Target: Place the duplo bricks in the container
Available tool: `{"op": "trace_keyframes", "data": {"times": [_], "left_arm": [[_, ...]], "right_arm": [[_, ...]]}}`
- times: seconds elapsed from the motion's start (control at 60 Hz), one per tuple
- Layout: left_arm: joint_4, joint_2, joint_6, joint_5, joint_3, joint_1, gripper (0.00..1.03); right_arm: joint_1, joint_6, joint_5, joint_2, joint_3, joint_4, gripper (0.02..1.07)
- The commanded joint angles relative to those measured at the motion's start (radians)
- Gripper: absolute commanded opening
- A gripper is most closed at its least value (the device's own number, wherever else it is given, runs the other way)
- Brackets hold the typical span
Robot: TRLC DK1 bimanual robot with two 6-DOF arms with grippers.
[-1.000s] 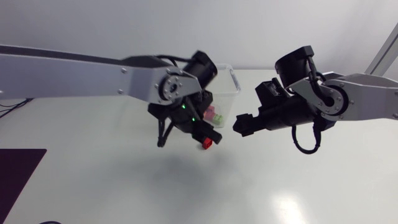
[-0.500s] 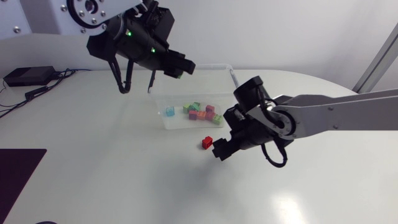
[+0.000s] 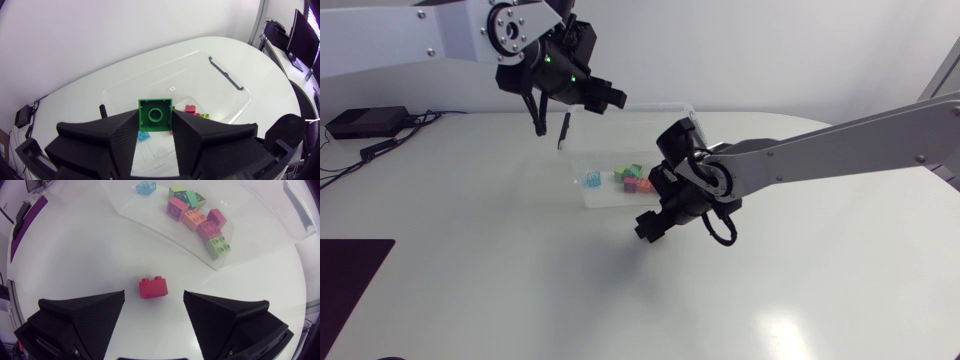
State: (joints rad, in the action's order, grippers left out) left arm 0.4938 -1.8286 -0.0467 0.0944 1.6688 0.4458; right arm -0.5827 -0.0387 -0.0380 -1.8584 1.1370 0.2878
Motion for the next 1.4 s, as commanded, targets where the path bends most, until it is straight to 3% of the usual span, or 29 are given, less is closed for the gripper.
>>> {"op": "trace_keyframes", "data": {"times": [0.0, 0.133, 0.183, 0.283, 0.383, 0.583, 0.667, 0.9, 1.05, 1.383], "left_arm": [[-0.015, -0.064, -0.015, 0.001, 0.057, -0.019, 0.30], [-0.014, -0.138, -0.016, -0.001, 0.114, -0.039, 0.35], [-0.014, -0.166, -0.021, -0.001, 0.135, -0.041, 0.46], [0.012, -0.215, -0.022, 0.002, 0.184, -0.044, 0.81], [0.012, -0.224, -0.022, 0.002, 0.197, -0.048, 0.98], [0.026, -0.182, -0.027, 0.005, 0.180, -0.062, 0.99], [0.026, -0.133, -0.027, 0.005, 0.149, -0.070, 0.99], [0.025, 0.045, -0.035, 0.005, 0.026, -0.079, 0.99], [0.025, 0.167, -0.041, 0.005, -0.057, -0.094, 0.99], [0.023, 0.419, -0.055, 0.007, -0.233, -0.117, 0.99]], "right_arm": [[-0.009, -0.026, 0.009, -0.044, 0.038, 0.022, 0.88], [-0.011, -0.044, 0.020, -0.076, 0.069, 0.045, 0.88], [-0.011, -0.047, 0.021, -0.084, 0.073, 0.045, 0.88], [-0.009, -0.047, 0.024, -0.099, 0.087, 0.056, 0.88], [-0.009, -0.050, 0.026, -0.110, 0.098, 0.065, 0.88], [-0.012, -0.053, 0.029, -0.143, 0.125, 0.083, 0.87], [-0.016, -0.059, 0.029, -0.156, 0.138, 0.099, 0.82], [-0.019, -0.059, 0.027, -0.173, 0.155, 0.108, 0.54], [-0.029, -0.056, 0.029, -0.173, 0.158, 0.109, 0.22], [-0.037, -0.038, 0.063, 0.119, 0.086, 0.159, 0.21]]}}
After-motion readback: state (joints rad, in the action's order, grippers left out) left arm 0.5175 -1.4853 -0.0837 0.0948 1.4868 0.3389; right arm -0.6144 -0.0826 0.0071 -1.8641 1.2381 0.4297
